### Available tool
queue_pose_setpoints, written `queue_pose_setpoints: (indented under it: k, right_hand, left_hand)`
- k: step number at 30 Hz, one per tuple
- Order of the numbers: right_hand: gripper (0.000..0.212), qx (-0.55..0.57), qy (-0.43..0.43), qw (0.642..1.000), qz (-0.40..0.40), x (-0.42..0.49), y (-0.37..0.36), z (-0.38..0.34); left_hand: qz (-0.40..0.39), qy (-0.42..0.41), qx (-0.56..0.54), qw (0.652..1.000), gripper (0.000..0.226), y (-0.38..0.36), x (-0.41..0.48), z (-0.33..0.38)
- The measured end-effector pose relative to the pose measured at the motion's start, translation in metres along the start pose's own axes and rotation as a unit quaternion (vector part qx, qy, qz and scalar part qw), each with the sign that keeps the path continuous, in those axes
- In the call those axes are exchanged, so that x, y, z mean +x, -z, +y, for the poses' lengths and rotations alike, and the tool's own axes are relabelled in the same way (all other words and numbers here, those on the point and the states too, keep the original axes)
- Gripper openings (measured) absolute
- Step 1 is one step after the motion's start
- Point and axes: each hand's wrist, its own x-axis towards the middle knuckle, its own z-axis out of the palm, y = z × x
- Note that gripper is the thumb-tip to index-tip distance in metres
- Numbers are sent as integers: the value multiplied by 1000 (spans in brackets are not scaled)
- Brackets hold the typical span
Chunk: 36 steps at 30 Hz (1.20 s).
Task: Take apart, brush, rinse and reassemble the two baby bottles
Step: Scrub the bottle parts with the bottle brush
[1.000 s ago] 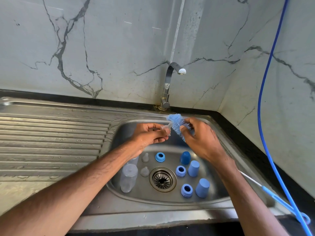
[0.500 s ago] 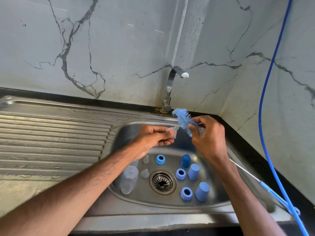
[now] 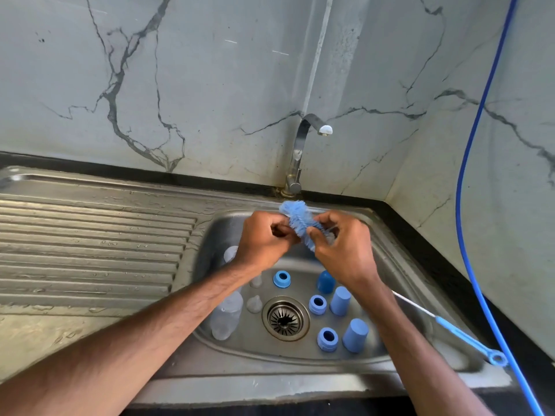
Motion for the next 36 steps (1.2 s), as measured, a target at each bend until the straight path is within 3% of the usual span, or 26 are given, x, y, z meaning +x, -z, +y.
queue_pose_setpoints:
  k: [4,10,15,21,25,28,31,36]
  right_hand:
    - [12,-20,-97,995,18,10,5,13]
    - [6,56,-69,995,35,3,-1,3]
    - [8,56,-135,989,-13,9,2,10]
    - [8,62,-86,994,35,6,3,-1]
    - [8,55,-117,991,-16,5,-2,3]
    - [11,25,-151,988,-4,8,5,13]
    - [7,64,-134,989,23,9,10,14]
    - [4,102,-141,985,-17,7,3,5]
  left_hand:
    - [13,-95,70,993,8,-1,-9,12]
    - [21,-175,225,958,15,8,-4,10]
    - [14,-212,259,942,21,12,-5,11]
    - [-10,-217,269,939,20,14,-6,13]
    - [-44,-276,304,911,12,15,-10,19]
    - [-66,-318,321,890,17,13,-11,24]
    - [-88,-318,306,893,17,12,-9,24]
    - [-70,-248,300,918,19,14,-7,14]
